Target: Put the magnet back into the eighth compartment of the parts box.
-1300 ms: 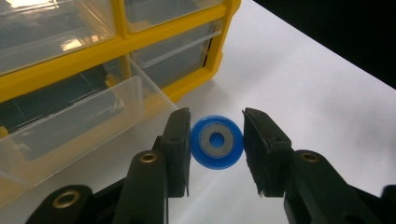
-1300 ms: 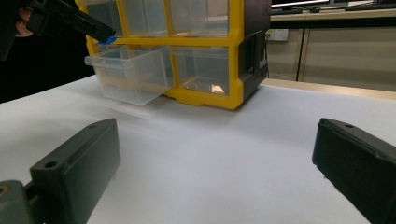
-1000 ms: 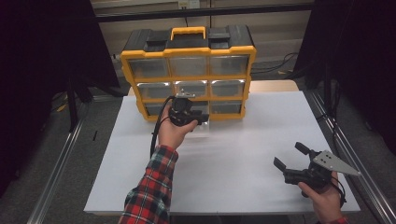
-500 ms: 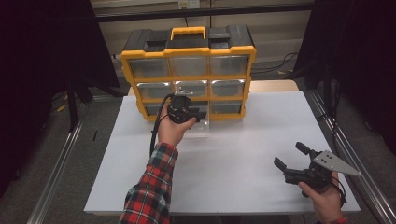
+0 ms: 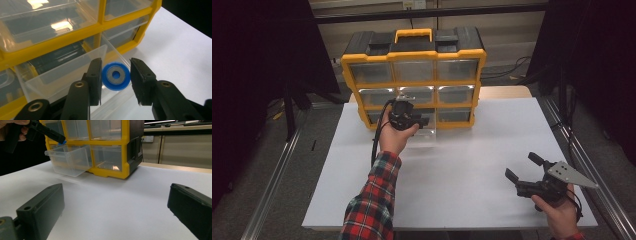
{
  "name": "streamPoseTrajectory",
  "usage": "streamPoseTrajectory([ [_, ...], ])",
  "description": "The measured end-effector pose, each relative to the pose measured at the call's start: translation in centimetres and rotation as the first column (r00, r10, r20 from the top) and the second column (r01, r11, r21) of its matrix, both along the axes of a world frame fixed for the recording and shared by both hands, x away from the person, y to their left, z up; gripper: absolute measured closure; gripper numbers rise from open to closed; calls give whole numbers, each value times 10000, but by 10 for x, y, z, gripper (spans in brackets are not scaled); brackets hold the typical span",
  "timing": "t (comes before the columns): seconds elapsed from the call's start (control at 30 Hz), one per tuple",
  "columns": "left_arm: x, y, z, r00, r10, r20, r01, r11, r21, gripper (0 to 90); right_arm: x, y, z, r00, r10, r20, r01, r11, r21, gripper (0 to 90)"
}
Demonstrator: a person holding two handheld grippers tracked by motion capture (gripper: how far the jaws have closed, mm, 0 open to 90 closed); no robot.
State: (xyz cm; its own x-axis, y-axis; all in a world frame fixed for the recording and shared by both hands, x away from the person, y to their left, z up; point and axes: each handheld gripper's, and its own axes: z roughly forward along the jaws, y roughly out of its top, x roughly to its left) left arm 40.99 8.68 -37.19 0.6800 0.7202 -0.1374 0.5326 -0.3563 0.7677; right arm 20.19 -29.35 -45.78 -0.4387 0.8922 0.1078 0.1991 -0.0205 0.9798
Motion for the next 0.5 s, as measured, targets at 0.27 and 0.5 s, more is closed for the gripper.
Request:
streamPoseTrajectory([
  [0.27,5,2,-4,9999,150,-30,-150,9998,120,627,0,1,0,10000,18,-32,-18,9999,113,3],
  [0.5,8,0,-8,9987,493,-84,-495,9986,-204,627,0,1,0,10000,23,-35,-23,9999,101,3],
])
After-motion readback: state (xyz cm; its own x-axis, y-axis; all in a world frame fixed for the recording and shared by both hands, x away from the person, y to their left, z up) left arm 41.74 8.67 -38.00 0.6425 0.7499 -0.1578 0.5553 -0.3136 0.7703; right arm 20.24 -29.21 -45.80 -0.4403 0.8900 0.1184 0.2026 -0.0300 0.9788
